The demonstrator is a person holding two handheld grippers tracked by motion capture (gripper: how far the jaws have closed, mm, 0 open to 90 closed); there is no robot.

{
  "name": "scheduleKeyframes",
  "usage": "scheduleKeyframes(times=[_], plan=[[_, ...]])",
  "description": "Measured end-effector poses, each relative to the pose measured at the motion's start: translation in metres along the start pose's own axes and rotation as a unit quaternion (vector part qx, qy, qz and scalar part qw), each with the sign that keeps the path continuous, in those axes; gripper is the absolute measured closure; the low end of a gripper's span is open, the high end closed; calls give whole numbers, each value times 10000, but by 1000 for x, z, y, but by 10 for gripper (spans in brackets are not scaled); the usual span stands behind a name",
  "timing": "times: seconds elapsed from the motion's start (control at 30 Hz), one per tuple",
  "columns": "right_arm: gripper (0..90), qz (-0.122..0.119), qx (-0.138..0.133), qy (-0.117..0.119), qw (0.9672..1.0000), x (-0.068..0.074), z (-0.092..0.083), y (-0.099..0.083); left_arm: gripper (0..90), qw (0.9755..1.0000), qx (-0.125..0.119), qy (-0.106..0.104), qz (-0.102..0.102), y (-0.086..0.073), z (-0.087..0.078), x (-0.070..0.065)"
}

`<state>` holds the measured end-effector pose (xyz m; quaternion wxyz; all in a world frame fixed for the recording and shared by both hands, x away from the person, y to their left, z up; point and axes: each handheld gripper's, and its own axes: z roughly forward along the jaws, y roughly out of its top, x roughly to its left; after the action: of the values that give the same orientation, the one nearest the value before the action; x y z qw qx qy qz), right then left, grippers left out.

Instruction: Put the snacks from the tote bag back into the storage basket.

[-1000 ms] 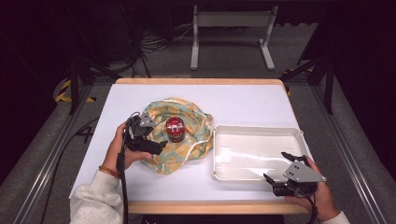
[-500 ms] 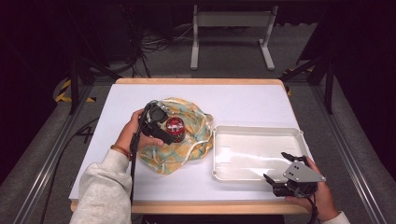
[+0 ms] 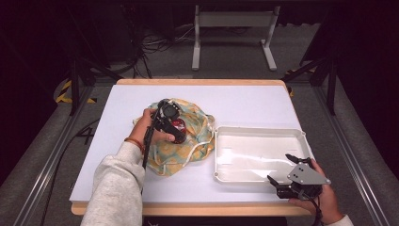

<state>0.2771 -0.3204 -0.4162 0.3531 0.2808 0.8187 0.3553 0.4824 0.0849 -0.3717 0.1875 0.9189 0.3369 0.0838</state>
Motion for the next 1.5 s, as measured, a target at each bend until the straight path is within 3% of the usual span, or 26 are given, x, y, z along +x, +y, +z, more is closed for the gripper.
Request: scheduleKeyframes(times=[0.2, 0.47, 0.63, 0.87, 1.07, 1.5], plan=[[99, 3, 7, 7, 10000, 0, 0, 0, 243, 9999, 114, -6, -74, 5, 8, 3], [98, -18, 20, 25, 10000, 0, 0, 0, 252, 9999, 5, -100, -53, 2, 10, 6], [98, -24, 34, 30, 10000, 0, 0, 0, 253, 10000, -19, -27, -38, 2, 7, 3], [97, -19, 38, 39, 10000, 0, 1, 0, 254, 10000, -69, 19, -14, 2, -7, 1], [96, -37, 31, 38, 10000, 0, 1, 1, 254, 9997, -64, 125, 179, 1, -23, -5], [93, -85, 4, 69, 9999, 1, 4, 3, 254, 9989, -168, 133, 413, -17, -42, -23]])
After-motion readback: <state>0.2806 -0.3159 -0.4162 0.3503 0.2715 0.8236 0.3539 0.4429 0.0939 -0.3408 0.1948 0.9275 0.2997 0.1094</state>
